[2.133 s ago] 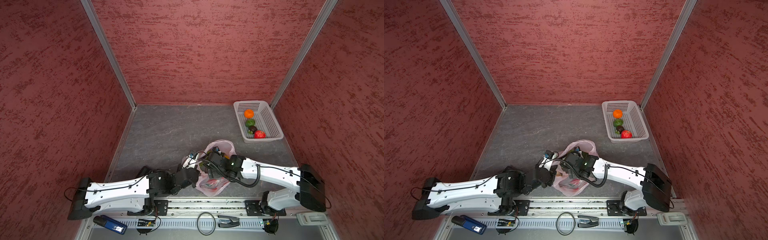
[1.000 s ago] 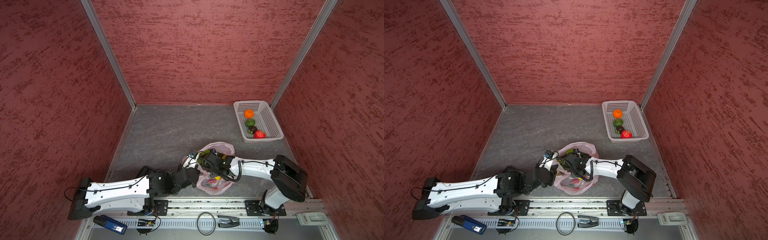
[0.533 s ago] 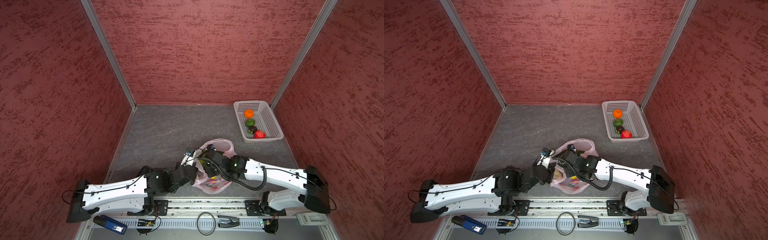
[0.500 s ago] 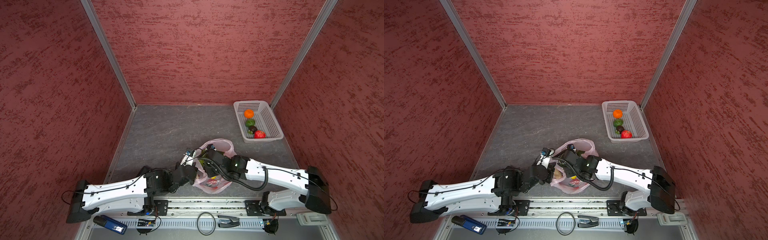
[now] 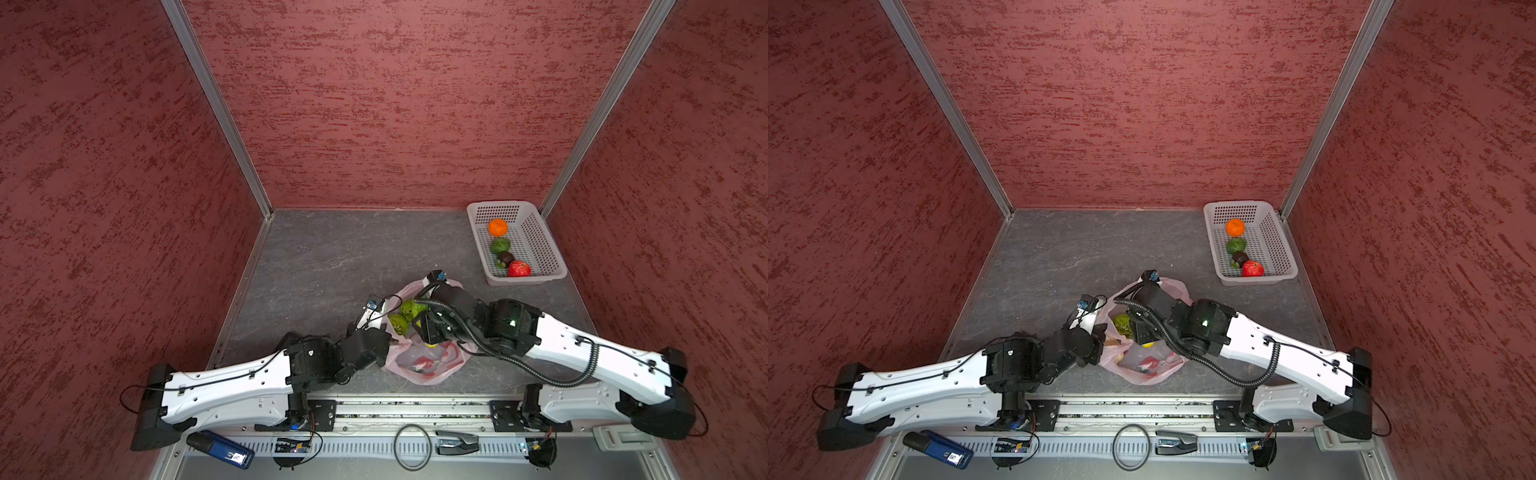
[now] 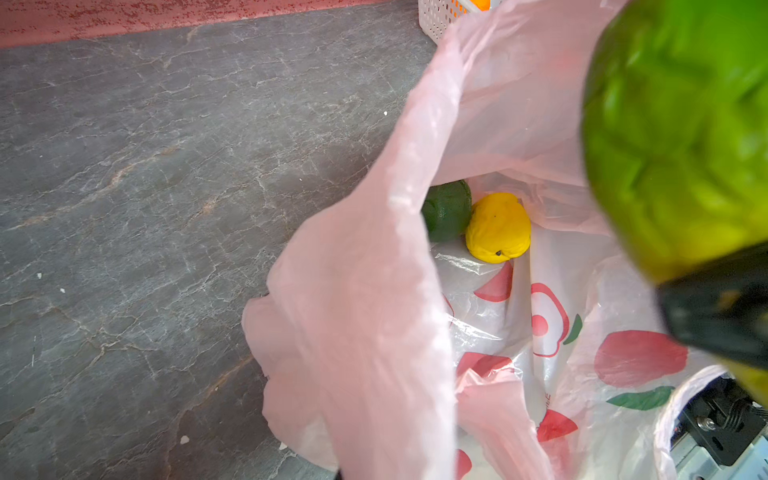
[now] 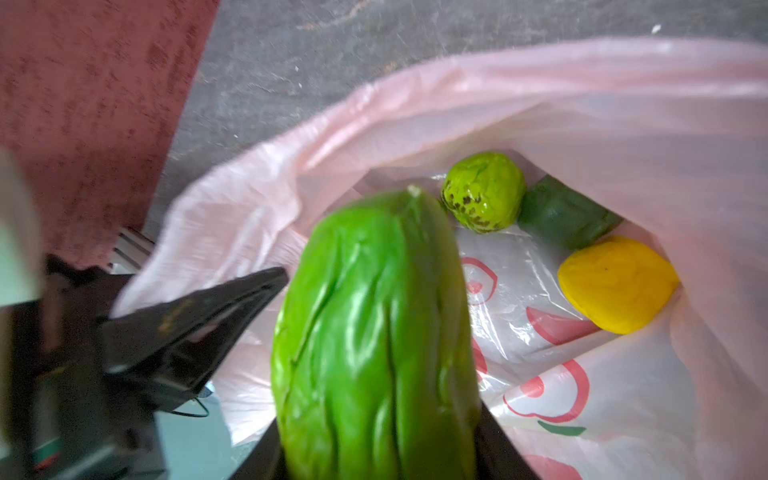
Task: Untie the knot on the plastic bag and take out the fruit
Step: 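Close the right gripper on the green papaya and lift it out, then carry the green papaya to the white basket with the right gripper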
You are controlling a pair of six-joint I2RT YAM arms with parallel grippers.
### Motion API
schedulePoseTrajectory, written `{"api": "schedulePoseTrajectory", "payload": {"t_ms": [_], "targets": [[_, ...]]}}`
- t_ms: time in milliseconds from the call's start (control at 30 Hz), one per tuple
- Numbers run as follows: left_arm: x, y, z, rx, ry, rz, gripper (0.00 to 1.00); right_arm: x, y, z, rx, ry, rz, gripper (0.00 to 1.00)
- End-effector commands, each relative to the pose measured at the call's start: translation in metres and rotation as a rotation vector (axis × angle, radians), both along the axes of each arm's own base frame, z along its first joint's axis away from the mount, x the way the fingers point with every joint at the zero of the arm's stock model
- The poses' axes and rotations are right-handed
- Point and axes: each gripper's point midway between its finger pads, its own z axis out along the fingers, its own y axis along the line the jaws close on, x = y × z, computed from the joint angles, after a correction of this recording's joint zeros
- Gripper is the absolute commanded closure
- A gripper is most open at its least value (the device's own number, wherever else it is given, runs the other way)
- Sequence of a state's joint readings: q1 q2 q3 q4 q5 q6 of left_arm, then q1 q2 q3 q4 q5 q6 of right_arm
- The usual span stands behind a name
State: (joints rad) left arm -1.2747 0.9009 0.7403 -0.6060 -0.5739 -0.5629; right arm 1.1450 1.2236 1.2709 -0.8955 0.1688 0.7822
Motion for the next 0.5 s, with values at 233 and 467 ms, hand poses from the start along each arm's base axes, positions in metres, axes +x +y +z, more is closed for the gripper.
{"api": "schedulePoseTrajectory", "payload": {"t_ms": [233,467], "targets": [[0.003,-0.001,0.006,0.0,-0.016,-0.003,1.0,0.044,-0.051,0.081,0.032,-0.154,-0.162,0.67],[0.004,-0.008,0.005,-0.003,-0.012,-0.008,1.0,0.118,-0.136,0.078,0.012,-0.22,-0.39,0.68]]}}
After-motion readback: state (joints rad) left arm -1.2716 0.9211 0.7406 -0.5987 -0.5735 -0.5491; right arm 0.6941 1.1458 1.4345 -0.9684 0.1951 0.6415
